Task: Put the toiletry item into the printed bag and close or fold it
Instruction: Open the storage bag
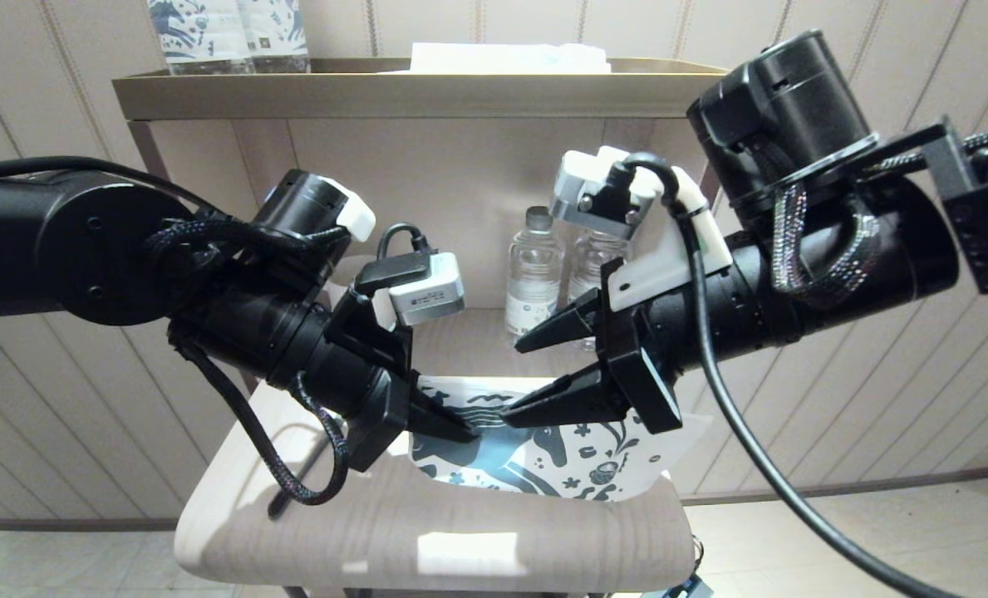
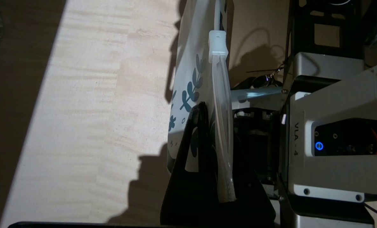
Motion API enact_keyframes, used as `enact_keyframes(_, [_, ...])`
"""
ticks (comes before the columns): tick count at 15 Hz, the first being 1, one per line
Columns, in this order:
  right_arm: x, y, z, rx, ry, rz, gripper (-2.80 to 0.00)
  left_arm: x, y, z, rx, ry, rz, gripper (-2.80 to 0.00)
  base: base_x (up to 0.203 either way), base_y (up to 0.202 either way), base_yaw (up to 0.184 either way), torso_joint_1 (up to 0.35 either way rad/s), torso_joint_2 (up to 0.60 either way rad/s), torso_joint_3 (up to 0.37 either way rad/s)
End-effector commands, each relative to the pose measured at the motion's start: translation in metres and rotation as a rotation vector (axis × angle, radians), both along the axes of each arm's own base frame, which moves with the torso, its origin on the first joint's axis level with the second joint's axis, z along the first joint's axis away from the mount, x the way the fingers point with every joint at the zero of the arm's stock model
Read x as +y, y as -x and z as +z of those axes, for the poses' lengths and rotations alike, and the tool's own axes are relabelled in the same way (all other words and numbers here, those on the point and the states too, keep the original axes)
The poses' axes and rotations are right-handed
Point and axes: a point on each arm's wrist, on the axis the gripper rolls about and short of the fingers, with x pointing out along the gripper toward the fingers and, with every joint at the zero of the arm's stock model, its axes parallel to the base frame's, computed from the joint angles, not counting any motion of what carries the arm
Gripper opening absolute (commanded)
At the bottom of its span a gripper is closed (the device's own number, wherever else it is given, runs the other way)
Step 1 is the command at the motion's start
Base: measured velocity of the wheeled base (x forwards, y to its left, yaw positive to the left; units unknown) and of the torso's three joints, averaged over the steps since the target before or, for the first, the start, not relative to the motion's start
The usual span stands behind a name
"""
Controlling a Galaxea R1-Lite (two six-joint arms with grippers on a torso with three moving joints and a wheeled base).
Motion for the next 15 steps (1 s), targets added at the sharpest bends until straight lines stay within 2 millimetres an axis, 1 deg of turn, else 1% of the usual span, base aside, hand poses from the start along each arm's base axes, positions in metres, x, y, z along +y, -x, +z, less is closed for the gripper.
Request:
enact_keyframes(1, [0.001,-0.001,-0.010,-0.012,-0.003,0.009,0.00,-0.001,-0.001,0.000,0.004,-0.002,-0.005,-2.80,0.000,0.000,0.000,0.000,0.00,0.000])
enact_keyframes(2, [0.002,-0.002,-0.014,-0.009,0.002,0.010,0.00,-0.002,-0.002,-0.002,0.005,-0.004,-0.004,-2.80,0.000,0.000,0.000,0.000,0.00,0.000])
enact_keyframes(5, [0.002,-0.003,-0.013,-0.017,-0.003,0.009,0.00,-0.004,-0.005,-0.003,0.006,-0.004,-0.005,-2.80,0.000,0.000,0.000,0.000,0.00,0.000])
enact_keyframes(11, [0.006,-0.009,-0.017,-0.009,0.004,0.008,0.00,-0.004,-0.005,-0.003,0.008,-0.006,-0.005,-2.80,0.000,0.000,0.000,0.000,0.00,0.000])
enact_keyframes(12, [0.007,-0.010,-0.018,-0.007,0.006,0.008,-0.87,-0.004,-0.005,-0.004,0.009,-0.006,-0.005,-2.80,0.000,0.000,0.000,0.000,0.00,0.000])
enact_keyframes(13, [0.008,-0.010,-0.018,-0.006,0.005,0.013,-2.80,-0.004,-0.005,-0.004,0.009,-0.005,-0.006,-2.80,0.000,0.000,0.000,0.000,0.00,0.000])
enact_keyframes(15, [0.010,-0.011,-0.019,-0.004,0.002,0.020,-2.80,-0.004,-0.004,-0.004,0.011,-0.006,-0.008,-2.80,0.000,0.000,0.000,0.000,0.00,0.000])
